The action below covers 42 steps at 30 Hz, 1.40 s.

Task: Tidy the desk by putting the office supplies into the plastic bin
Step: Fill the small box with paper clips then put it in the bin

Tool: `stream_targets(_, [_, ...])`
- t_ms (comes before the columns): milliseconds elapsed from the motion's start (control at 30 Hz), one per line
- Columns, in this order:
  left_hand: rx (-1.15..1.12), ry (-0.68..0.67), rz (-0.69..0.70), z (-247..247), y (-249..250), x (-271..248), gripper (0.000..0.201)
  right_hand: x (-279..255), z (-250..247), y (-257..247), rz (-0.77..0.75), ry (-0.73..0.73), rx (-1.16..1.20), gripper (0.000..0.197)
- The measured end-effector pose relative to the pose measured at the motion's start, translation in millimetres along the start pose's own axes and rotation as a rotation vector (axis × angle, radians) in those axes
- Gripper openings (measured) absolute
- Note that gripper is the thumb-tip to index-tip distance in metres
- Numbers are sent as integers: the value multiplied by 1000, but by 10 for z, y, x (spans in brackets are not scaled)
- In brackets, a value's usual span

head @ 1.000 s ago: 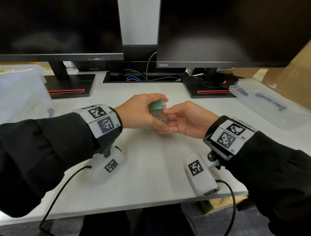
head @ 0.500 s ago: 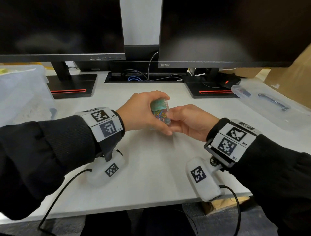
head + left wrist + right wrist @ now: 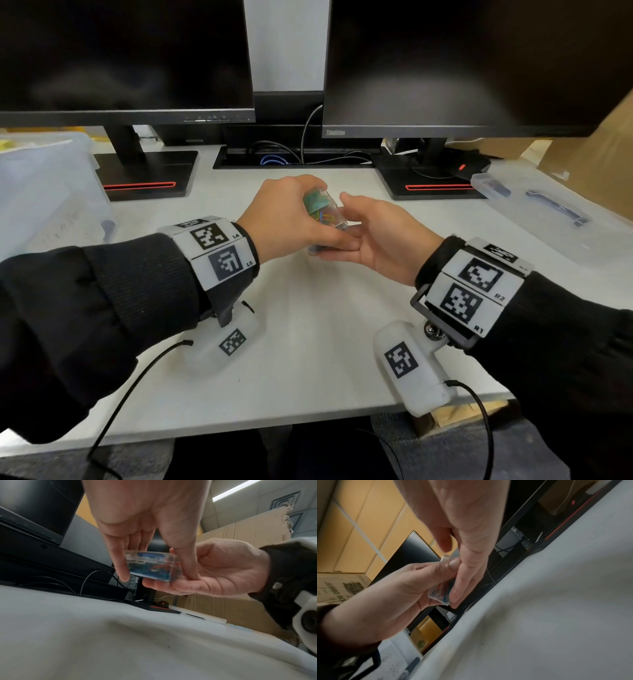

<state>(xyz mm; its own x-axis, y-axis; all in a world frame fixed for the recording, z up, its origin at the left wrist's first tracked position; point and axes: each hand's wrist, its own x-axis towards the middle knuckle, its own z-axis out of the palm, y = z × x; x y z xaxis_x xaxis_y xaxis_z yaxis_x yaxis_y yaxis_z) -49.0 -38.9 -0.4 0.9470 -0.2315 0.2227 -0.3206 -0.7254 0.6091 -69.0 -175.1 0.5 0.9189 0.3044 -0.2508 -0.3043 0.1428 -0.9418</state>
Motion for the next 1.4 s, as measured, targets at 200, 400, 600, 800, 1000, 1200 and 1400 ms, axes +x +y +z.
stream_targets(200, [16,-20,38,0,-42,28,72,20,-6,57,-32,-27,-93,31])
stream_targets(400, [2,-160,85,-82,-69,36,82,73,-97,70,-74,28,-85,24])
stream_targets(600, [-28,-160,78,-100,-87,14,83,88,-110,-4,12,3,-47,39])
stream_targets(800, [-96,-249,124,-64,-83,-11,77,113,-124,22,67,-44,23,35])
stream_targets(1000, [-162,-237,142,-78,-96,-12,76,119,-123,21,88,-98,50,33])
stream_targets(1200, [-132,-194,150,-57,-92,14,76,150,-106,66,76,-20,89,38])
stream_targets(1400, [-80,-269,112,-75,-86,44,81,125,-82,18,86,-64,44,35])
